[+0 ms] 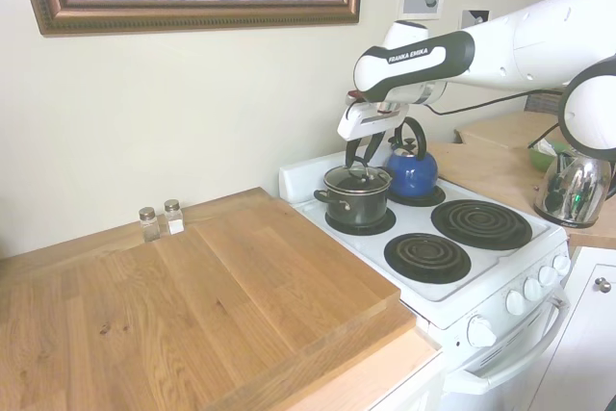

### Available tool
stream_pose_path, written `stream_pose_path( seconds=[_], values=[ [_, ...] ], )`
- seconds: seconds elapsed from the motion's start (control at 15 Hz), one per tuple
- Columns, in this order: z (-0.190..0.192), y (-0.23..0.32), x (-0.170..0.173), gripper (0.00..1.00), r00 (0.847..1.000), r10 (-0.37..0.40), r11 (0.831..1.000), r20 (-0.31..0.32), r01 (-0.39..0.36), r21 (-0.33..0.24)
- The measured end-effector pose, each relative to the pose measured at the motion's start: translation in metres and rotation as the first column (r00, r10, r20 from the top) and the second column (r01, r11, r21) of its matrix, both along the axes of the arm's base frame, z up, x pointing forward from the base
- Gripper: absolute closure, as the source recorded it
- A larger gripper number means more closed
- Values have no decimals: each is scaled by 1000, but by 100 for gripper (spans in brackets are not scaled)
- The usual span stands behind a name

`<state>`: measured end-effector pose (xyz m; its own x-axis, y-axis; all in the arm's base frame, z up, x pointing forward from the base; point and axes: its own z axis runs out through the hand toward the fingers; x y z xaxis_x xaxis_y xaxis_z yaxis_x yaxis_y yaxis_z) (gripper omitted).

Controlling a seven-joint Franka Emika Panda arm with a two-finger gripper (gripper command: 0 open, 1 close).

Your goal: Uncover the lid of the pot

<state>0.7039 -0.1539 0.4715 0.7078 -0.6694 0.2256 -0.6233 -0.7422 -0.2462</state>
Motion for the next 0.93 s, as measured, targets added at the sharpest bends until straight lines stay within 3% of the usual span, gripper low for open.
stream_pose_path(
  seconds=[0.93],
  values=[
    [-8,-4,7,100,1000,8,1000,-10,-8,10]
  ],
)
